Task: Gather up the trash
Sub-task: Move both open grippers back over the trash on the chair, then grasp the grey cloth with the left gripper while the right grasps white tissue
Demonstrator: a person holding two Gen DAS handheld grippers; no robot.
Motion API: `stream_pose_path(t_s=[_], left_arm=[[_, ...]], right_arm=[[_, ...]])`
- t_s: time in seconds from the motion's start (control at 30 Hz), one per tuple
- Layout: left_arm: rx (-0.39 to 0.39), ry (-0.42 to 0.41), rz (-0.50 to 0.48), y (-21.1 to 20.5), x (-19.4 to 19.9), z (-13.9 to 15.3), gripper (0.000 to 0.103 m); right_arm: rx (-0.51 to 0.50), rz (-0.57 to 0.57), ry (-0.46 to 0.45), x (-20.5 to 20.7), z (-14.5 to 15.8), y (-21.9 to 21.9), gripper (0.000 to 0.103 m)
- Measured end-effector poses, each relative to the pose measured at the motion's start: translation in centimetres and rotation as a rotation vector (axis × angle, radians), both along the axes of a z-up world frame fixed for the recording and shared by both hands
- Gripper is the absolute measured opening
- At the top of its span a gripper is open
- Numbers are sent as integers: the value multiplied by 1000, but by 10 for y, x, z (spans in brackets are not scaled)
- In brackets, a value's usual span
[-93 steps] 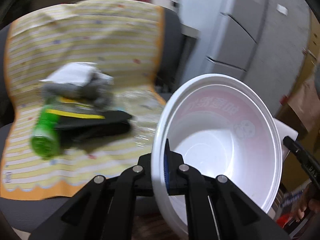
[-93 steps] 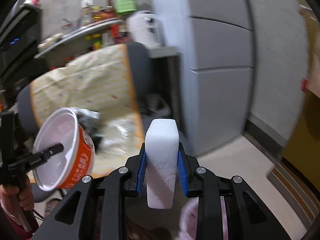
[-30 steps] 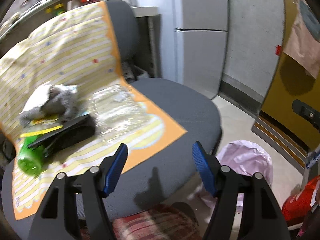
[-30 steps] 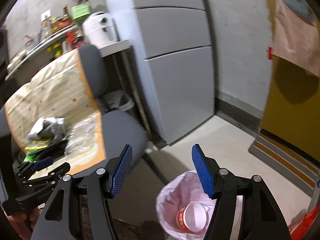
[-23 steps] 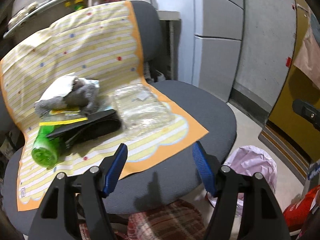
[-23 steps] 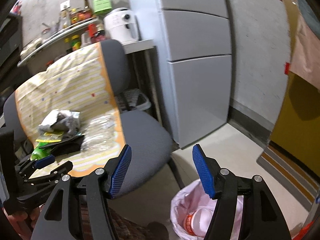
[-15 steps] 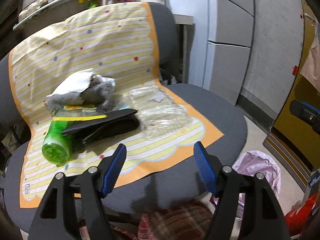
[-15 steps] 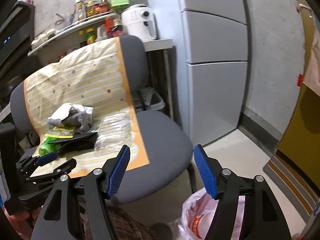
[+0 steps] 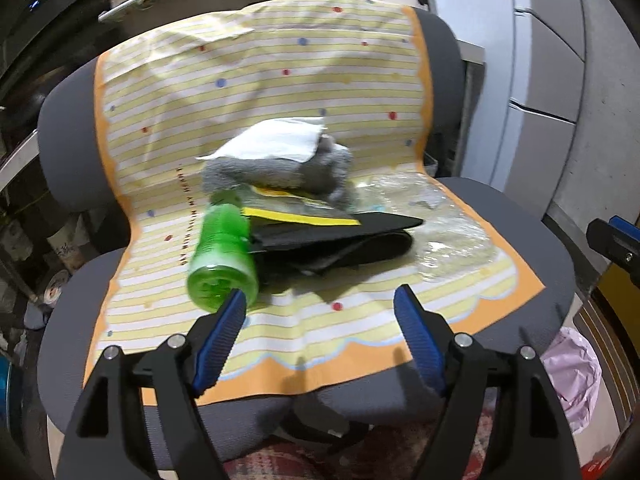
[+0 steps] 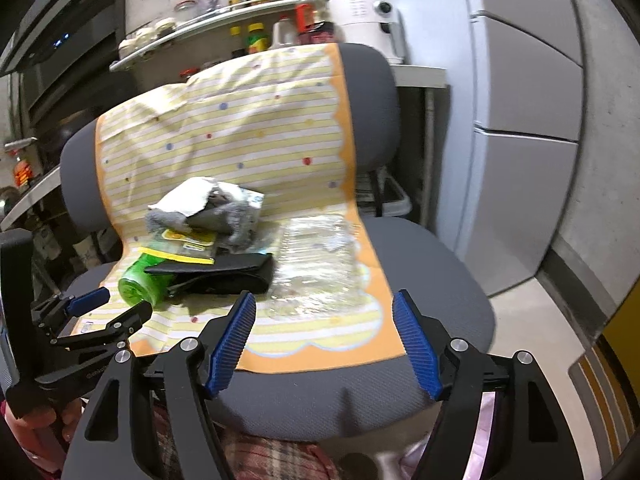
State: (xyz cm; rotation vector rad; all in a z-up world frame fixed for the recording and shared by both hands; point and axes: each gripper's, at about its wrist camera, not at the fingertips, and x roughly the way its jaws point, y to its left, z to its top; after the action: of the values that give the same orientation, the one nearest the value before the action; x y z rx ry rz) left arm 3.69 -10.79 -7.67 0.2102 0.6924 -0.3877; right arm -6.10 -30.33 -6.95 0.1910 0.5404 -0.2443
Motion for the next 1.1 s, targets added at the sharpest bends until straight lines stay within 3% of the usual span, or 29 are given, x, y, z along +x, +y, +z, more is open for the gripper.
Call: stream_pose_path(t_s=[0.17,0.43,0.47,0.6,0.77,0.9,0.97,1.03,1.1], left_arm=[[16,7,83,30,21,-4,77],[33,-2,306,98,73,0,77],[35,-3,314,101,79,1,77],[24,-3,328,109,102,4,77],[19,5,323,107,123,2,77],[1,23,316,109,131,-3,77],[-8,29,303,110,131,-6,77],[-22,39,293,113,130,-7,77],[-38,47,294,117,128,-7,77]], right_arm=[[-4,63,15,28,-4,11,72],[0,225,-11,100,3,33,71],[-7,251,-24,115,7,37,71],[-16,320,-51,171,16,44,45],[-5,361,-4,252,12,47,47],[38,358,53,291,-1,41,45],[68,389,49,294,-3,40,34],[102,448,36,294,1,43,5],[92,479,-21,283,15,48,1]])
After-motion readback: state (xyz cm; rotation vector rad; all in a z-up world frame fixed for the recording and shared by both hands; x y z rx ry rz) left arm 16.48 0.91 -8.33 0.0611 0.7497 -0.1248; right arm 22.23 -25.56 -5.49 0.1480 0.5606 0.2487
